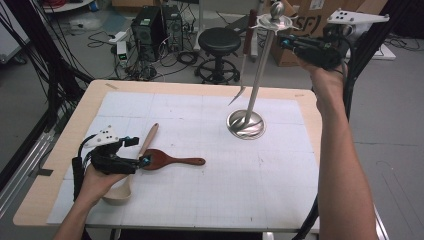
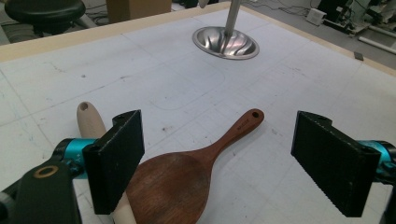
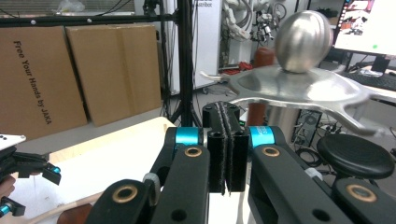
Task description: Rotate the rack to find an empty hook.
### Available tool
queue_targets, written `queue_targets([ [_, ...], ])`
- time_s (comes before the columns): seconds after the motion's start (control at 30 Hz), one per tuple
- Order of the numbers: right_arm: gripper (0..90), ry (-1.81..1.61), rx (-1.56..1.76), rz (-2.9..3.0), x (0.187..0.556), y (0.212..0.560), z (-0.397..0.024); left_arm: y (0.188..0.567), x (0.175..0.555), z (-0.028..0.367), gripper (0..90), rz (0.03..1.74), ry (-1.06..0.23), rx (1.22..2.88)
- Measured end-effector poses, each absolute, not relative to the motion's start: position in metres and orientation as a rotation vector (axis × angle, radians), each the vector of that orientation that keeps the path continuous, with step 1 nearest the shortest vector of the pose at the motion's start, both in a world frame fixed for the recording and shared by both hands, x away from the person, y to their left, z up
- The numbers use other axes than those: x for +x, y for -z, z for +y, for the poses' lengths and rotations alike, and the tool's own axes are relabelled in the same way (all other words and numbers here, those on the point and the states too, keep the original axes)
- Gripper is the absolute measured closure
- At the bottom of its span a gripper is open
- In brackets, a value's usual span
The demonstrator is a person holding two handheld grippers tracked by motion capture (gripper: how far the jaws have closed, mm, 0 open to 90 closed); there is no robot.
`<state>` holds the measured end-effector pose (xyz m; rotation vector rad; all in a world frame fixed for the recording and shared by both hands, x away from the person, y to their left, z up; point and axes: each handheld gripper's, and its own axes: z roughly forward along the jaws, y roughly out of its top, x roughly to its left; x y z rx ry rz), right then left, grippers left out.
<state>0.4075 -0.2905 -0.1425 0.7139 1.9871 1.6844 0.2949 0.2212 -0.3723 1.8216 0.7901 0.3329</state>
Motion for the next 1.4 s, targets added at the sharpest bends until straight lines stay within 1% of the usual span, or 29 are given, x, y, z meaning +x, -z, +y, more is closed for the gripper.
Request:
queue_targets([
  [0.73,89.5,-1.674,0.707,1.999,0.413,0.140,-0.265,0.372,0.295,0.222,17.7,0.794,-0.331,1.816],
  [1.4,89.5,-1.684,0.727,1.980,0.416,0.142,-0.256,0.372,0.295,0.221,17.8,0.789,-0.331,1.819],
])
